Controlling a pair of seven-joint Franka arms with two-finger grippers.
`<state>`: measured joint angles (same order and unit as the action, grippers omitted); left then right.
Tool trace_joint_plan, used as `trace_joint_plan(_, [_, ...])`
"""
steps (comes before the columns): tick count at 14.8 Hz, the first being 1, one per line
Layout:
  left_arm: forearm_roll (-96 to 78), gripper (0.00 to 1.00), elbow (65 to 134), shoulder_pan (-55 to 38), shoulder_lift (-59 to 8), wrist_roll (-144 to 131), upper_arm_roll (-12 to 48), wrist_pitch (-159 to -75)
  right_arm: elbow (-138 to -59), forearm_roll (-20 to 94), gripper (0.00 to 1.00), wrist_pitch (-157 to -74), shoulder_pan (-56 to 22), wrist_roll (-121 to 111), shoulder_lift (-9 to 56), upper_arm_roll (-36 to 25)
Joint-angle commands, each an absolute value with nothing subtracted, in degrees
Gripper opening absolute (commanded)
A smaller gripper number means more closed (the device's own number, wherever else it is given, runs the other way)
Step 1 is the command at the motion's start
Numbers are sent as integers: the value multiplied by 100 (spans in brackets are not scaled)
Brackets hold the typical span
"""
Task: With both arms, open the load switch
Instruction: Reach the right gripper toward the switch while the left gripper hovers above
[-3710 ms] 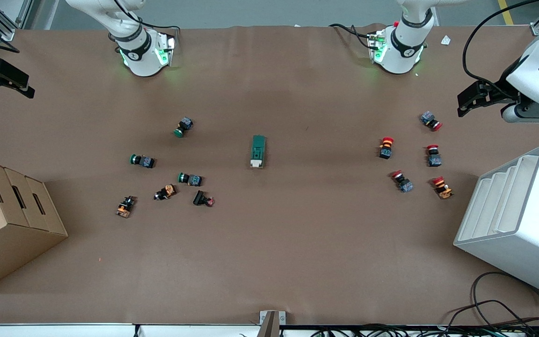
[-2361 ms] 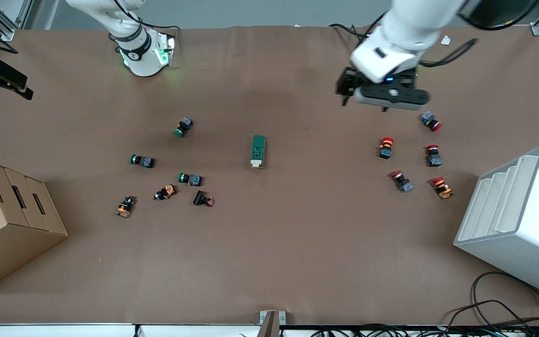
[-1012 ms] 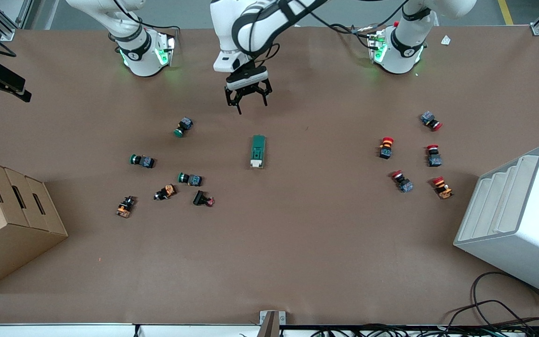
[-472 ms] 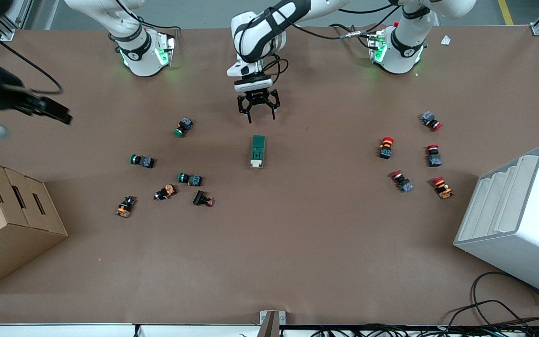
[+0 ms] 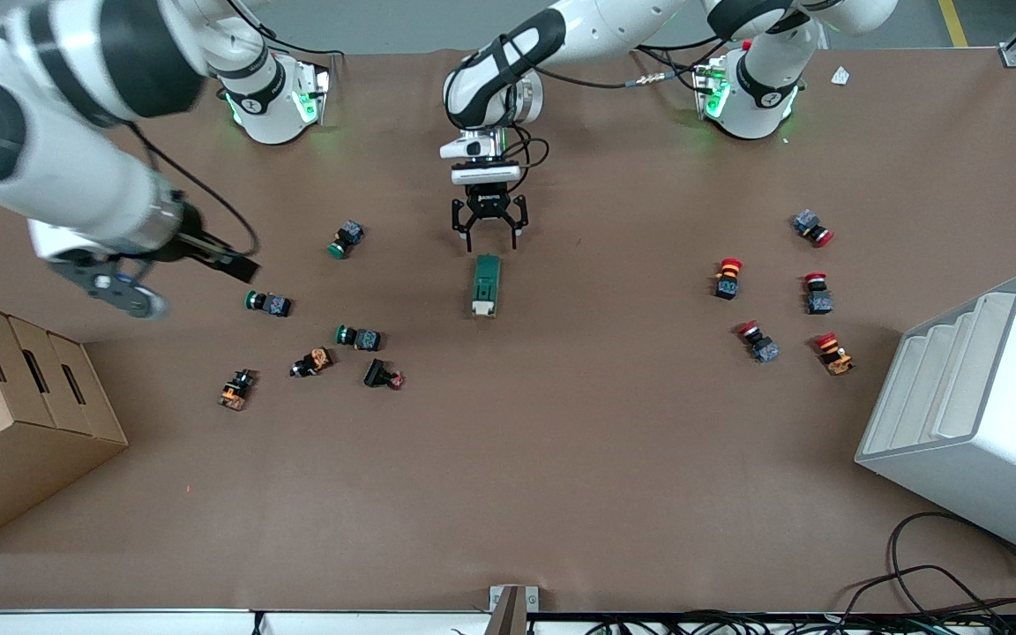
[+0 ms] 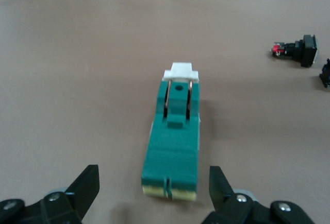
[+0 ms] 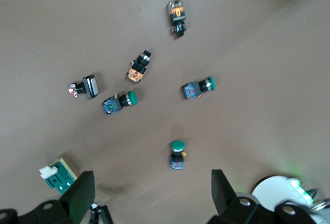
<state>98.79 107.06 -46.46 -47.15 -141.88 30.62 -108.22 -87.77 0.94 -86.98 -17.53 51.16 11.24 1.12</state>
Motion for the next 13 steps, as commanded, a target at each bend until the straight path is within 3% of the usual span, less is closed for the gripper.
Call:
trace_joint_plan(1, [10370, 95, 10626, -4676, -4877, -14247, 2927, -10696, -8736, 70, 100, -8999, -2195, 6193, 1554, 70])
trace_joint_plan(13, [10679, 99, 10362, -4685, -5168, -14273, 2865, -10942, -7973, 932, 100, -10238, -3154, 10263, 3760, 79])
